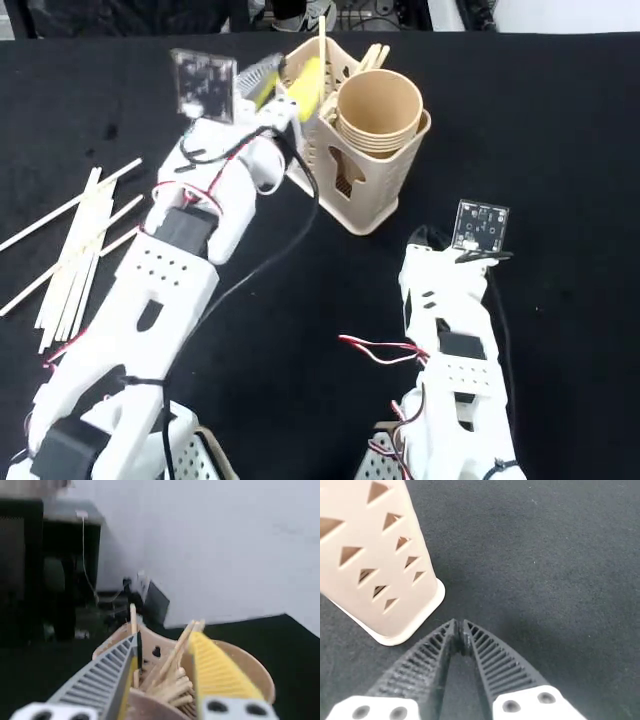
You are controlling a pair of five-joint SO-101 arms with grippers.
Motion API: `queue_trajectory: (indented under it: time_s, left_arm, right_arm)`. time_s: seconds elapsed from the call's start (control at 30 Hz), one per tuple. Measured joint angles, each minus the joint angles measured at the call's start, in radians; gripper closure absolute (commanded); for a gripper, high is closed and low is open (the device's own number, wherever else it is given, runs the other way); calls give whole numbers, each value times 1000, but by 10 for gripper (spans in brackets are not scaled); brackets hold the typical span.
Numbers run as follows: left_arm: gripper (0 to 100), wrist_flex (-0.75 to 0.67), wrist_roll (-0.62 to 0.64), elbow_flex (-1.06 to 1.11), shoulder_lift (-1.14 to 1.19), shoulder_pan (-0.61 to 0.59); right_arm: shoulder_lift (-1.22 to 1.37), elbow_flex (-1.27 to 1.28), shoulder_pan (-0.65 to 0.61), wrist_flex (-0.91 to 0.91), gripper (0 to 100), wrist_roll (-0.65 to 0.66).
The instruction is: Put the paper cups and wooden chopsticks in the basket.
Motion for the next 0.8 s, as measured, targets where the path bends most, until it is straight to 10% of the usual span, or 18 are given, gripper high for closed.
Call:
queue_trajectory:
  time_s: [0.3,0.8]
  left_arm:
    - [728,612,83,-348,-2,-37]
    - [697,852,-186,-295,150,-683]
  right_arm:
    - [0,0,0,0,984,0]
    - [0,0,0,0,984,0]
